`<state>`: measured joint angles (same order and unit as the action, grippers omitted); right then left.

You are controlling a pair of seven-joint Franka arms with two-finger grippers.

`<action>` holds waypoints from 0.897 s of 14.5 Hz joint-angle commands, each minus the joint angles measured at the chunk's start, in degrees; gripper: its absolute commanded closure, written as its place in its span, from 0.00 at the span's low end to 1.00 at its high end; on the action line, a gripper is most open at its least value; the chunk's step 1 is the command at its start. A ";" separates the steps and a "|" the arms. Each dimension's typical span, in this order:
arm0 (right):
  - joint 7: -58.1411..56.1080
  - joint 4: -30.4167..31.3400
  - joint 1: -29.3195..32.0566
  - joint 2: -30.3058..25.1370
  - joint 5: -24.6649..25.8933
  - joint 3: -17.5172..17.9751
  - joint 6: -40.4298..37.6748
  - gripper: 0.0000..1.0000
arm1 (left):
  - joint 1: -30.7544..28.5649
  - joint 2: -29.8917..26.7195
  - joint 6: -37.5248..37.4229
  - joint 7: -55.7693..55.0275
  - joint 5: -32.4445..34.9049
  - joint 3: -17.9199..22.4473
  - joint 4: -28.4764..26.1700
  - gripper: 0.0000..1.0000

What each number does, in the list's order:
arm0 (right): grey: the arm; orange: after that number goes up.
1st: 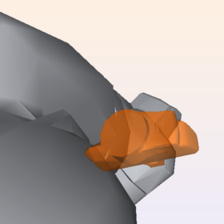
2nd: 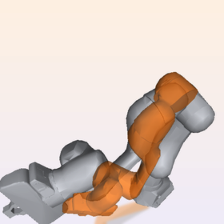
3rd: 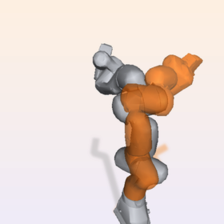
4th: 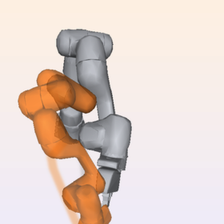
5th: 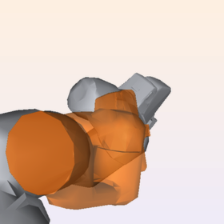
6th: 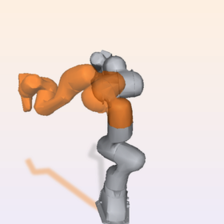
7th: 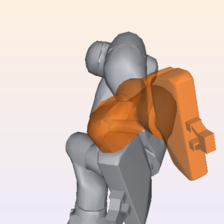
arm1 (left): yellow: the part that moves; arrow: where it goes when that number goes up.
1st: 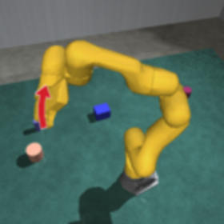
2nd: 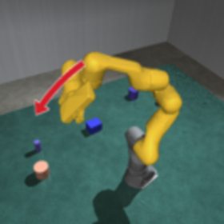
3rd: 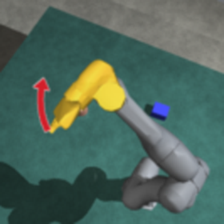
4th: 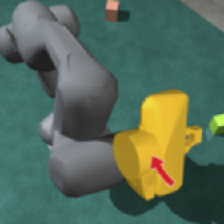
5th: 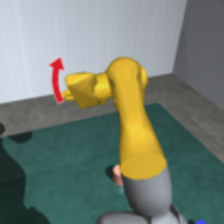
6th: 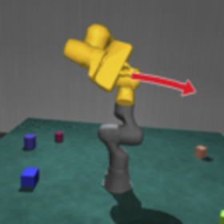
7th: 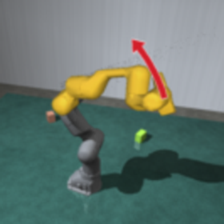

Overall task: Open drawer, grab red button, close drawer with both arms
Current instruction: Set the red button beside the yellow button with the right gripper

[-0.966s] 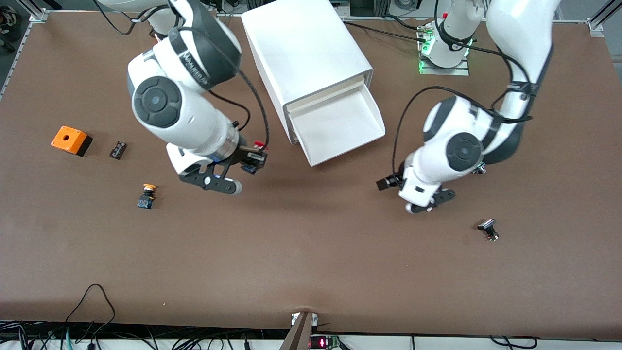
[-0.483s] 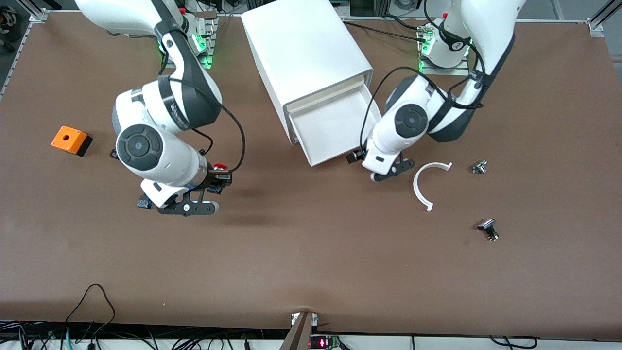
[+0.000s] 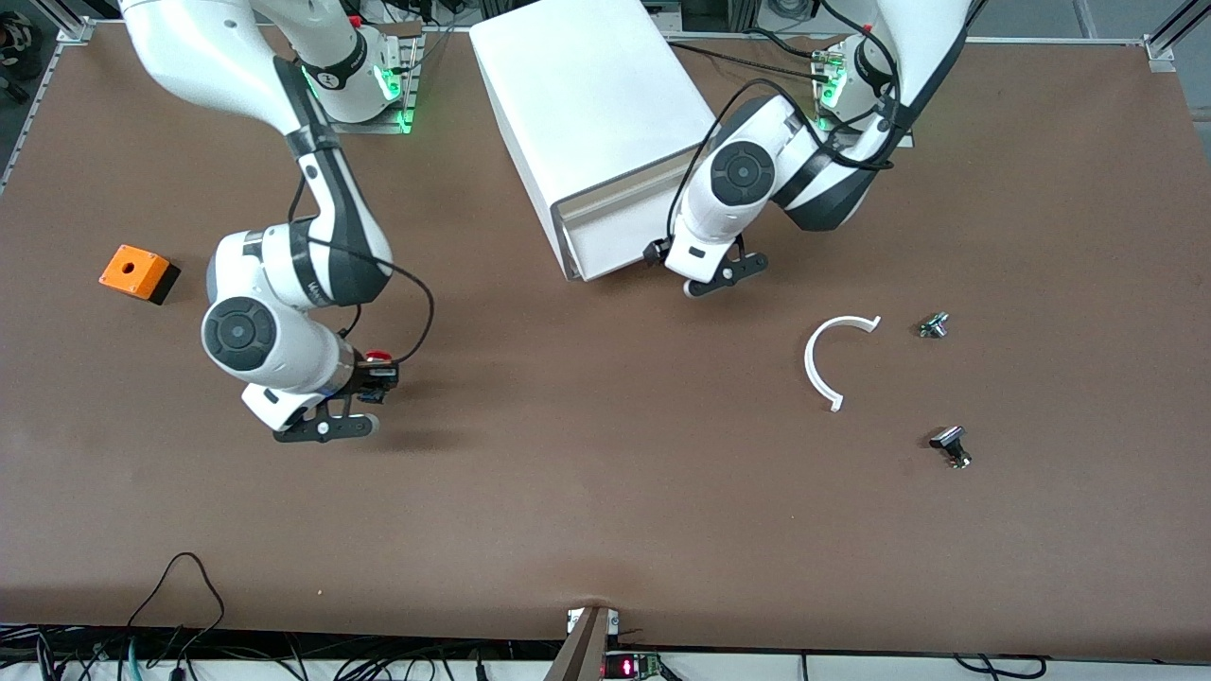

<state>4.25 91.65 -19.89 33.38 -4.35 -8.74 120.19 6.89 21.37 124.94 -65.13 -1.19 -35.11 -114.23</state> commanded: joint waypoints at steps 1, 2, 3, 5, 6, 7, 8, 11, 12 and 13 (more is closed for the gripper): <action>-7.48 8.45 3.27 -2.80 -3.46 0.57 7.32 1.00 | -0.83 -1.77 0.56 -1.49 -0.65 -2.24 -2.04 0.00; -9.07 8.98 4.76 -2.19 -4.08 0.66 8.56 1.00 | -0.83 -1.77 0.39 -1.66 -0.83 -2.33 -2.13 0.00; -11.00 9.34 5.91 -1.05 -4.44 0.74 9.79 1.00 | -0.48 -1.59 0.30 -1.75 -0.92 -2.59 -2.22 0.00; -14.08 9.69 7.06 0.19 -6.62 0.75 10.68 1.00 | -0.83 -1.15 0.12 -1.84 -1.79 -4.25 -2.31 0.00; -14.97 9.78 7.50 0.54 -7.16 0.75 10.68 1.00 | -0.66 -1.06 -0.05 -1.84 -2.58 -4.35 -2.31 0.00; -15.15 10.04 7.94 0.89 -7.16 0.75 10.77 1.00 | -0.39 -1.06 -0.57 -1.23 -3.72 -4.35 -2.22 0.00; -15.15 10.13 8.11 1.33 -7.25 0.75 10.86 1.00 | -0.22 -0.98 -0.67 -0.88 -4.95 -4.35 -2.22 0.00; -14.98 10.04 8.20 2.83 -8.65 0.75 11.47 1.00 | -0.21 -0.63 -1.54 -0.87 -5.14 -6.36 -2.22 0.00; -14.54 9.87 8.12 2.83 -8.75 0.83 11.30 0.84 | -0.13 -0.62 -2.50 -0.87 -5.14 -6.54 -2.14 0.00; -14.10 9.69 8.12 2.83 -8.75 0.83 11.12 0.67 | -0.04 -0.62 -3.38 -0.87 -5.14 -6.98 -2.05 0.00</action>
<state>-9.38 101.12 -12.46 36.64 -11.70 -8.72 130.72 6.91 21.44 123.77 -66.61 -4.67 -40.60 -115.85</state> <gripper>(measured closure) 0.590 0.000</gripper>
